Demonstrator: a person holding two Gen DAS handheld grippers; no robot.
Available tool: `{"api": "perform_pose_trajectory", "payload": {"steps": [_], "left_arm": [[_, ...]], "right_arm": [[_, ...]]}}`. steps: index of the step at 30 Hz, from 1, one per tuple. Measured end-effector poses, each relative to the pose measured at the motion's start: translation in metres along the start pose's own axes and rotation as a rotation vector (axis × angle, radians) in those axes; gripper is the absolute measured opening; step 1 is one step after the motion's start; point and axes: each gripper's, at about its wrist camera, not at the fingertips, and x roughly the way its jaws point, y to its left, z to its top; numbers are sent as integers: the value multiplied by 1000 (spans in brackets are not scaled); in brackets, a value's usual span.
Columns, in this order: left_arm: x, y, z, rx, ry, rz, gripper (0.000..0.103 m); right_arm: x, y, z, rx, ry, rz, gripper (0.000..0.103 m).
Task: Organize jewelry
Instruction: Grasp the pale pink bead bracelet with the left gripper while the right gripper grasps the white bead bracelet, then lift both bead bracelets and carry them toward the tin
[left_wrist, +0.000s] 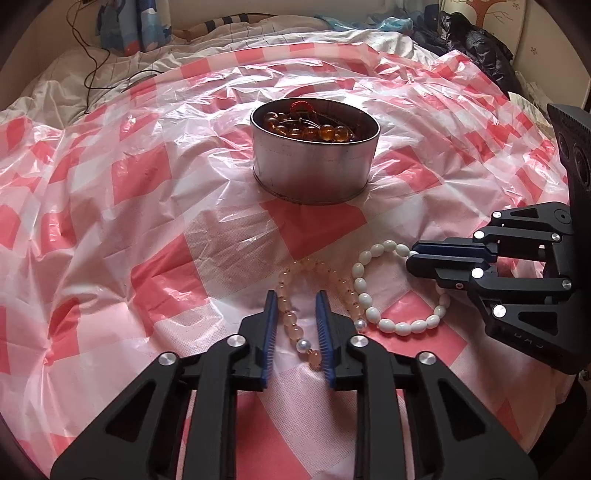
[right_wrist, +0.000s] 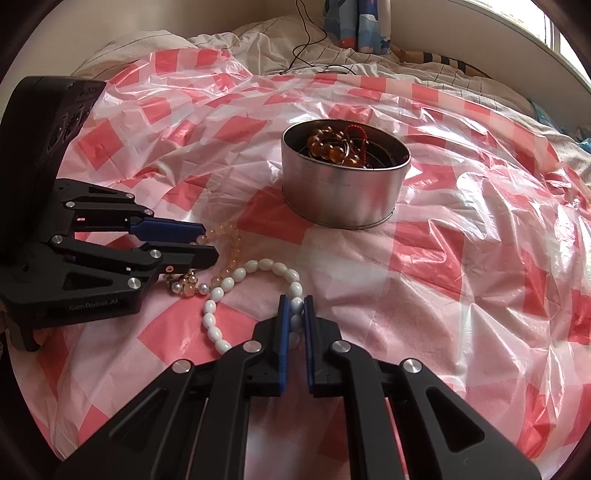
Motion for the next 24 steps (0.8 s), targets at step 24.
{"api": "perform_pose_trajectory", "payload": {"steps": [24], "left_arm": [[-6, -14, -2, 110, -21, 116, 8]], "right_arm": [[-2, -17, 2, 59, 0, -38, 9]]}}
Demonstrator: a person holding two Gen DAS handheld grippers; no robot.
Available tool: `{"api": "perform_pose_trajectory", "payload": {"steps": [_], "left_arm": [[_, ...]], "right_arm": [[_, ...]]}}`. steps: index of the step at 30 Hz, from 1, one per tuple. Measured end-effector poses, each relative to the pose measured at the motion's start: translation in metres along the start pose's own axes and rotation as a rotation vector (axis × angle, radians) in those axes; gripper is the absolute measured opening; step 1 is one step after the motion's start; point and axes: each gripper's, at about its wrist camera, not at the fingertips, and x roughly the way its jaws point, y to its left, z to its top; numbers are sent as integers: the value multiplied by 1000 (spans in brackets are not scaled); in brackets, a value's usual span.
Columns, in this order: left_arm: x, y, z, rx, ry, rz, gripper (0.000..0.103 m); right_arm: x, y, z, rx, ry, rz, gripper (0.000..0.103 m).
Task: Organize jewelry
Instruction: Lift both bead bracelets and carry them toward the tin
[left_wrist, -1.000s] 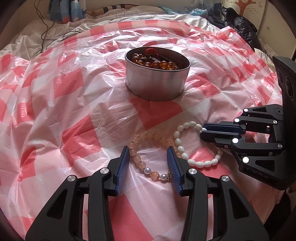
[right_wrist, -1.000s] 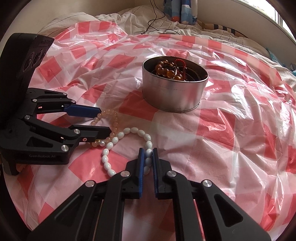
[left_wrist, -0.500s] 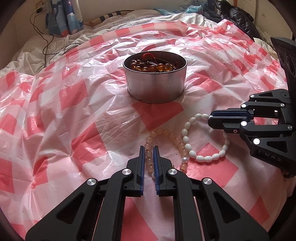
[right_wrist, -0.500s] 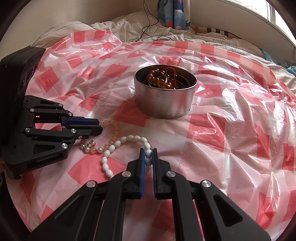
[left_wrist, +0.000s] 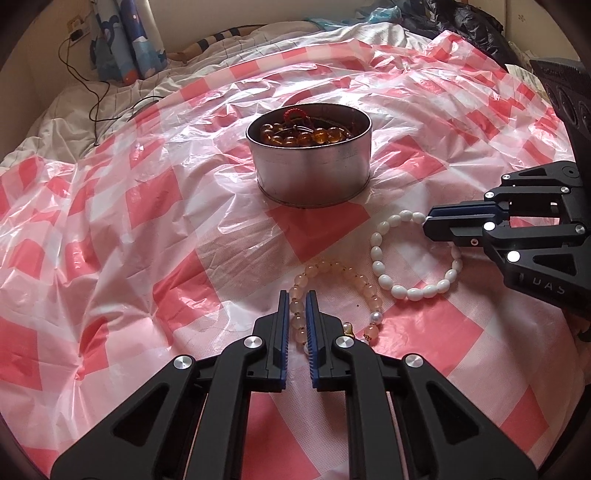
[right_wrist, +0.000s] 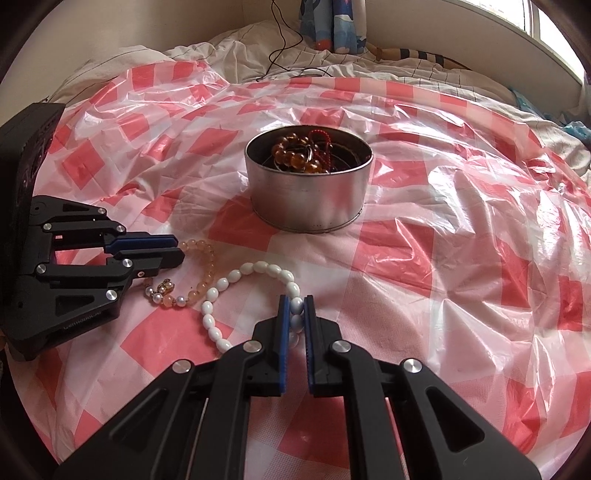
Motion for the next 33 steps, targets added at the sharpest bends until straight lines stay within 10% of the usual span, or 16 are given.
{"api": "perform_pose_trajectory", "payload": {"steps": [4, 11, 20, 33], "left_arm": [[2, -1, 0, 0, 7, 5, 8], [3, -2, -1, 7, 9, 15, 9], [3, -2, 0, 11, 9, 18, 9], [-6, 3, 2, -32, -25, -48, 7]], "right_arm": [[1, 1, -1, 4, 7, 26, 29], [3, 5, -3, -20, 19, 11, 29], [2, 11, -4, -48, 13, 2, 8], [-13, -14, 4, 132, -60, 173, 8]]}}
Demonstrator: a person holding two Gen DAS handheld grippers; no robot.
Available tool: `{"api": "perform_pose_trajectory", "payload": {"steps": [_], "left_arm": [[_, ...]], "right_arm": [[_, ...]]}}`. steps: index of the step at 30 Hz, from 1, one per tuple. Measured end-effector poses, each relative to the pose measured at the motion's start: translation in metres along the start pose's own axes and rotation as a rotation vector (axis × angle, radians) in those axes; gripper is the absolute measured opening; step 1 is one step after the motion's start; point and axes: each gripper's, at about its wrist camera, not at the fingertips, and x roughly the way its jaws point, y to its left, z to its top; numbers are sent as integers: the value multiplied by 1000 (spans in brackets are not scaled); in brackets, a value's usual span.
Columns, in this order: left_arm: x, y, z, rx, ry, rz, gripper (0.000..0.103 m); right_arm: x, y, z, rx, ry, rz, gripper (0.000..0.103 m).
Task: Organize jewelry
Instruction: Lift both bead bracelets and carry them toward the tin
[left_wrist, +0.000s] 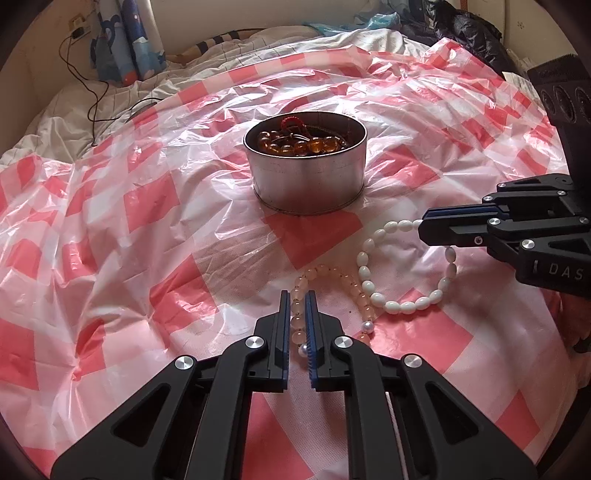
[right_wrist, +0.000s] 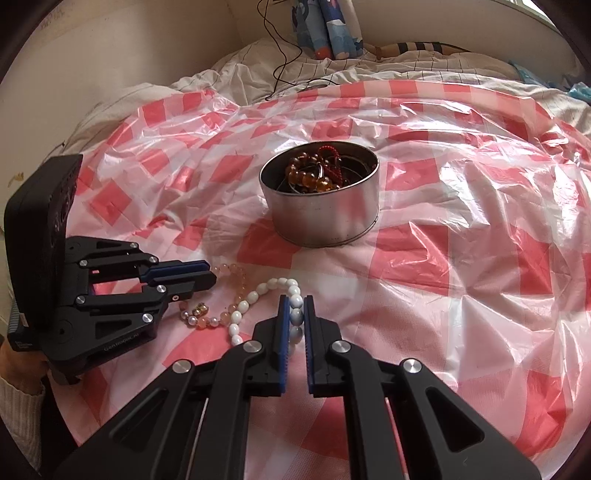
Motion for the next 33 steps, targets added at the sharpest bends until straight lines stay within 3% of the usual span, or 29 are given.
{"api": "perform_pose_trajectory", "payload": {"steps": [3, 15, 33], "left_arm": [[-7, 7, 3, -53, -28, -62, 7], [-21, 22, 15, -161, -105, -191, 7], [-19, 23, 21, -176, -107, -167, 7]], "right_arm": [[-8, -8, 3, 43, -26, 31, 8], [-29, -21, 9, 100, -90, 61, 8], [-34, -28, 11, 134, -107, 67, 8]]}}
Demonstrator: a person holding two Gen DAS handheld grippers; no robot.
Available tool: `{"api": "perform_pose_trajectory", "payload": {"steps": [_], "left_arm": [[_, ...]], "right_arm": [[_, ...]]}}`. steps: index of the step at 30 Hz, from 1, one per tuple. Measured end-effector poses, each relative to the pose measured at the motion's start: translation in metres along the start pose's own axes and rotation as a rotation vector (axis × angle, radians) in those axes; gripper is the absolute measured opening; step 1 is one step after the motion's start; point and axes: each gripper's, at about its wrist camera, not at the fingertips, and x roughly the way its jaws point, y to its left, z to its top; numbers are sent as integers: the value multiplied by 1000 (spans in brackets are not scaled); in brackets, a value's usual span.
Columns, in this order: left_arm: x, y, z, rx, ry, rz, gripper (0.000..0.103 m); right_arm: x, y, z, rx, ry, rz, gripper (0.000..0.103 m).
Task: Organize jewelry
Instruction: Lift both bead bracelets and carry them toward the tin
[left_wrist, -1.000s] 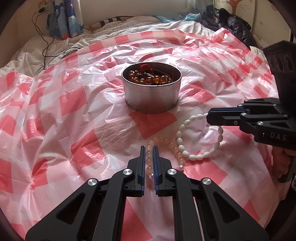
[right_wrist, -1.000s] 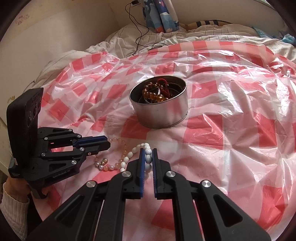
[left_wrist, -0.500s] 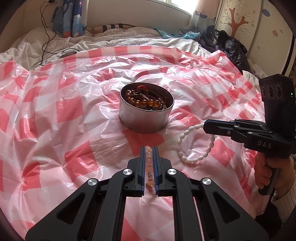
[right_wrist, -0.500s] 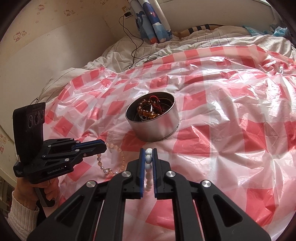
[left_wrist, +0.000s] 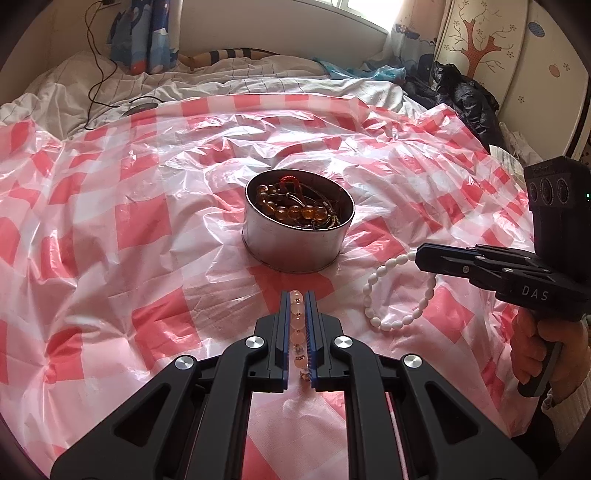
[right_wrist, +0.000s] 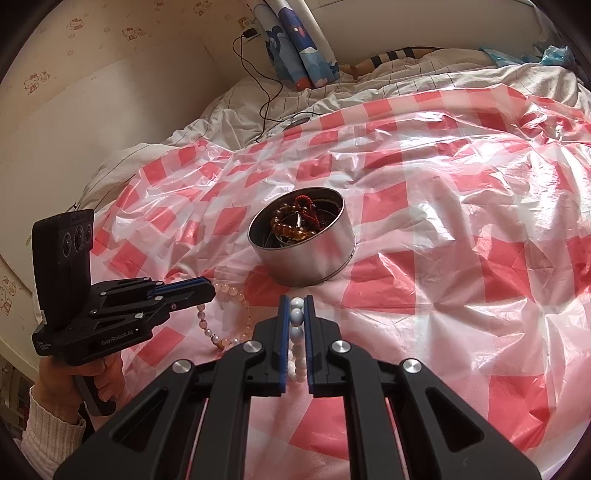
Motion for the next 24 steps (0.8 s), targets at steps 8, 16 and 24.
{"api": "perform_pose_trajectory", "payload": {"steps": [8, 16, 24], "left_arm": [[30, 1, -21, 62, 163, 91, 7], [33, 1, -24, 75, 172, 98, 8], [29, -3, -23, 77, 158, 61, 7]], "right_arm": [[21, -12, -7, 48, 109, -37, 9], [35, 4, -16, -83, 164, -134, 33], [41, 22, -24, -218, 155, -187, 8]]}}
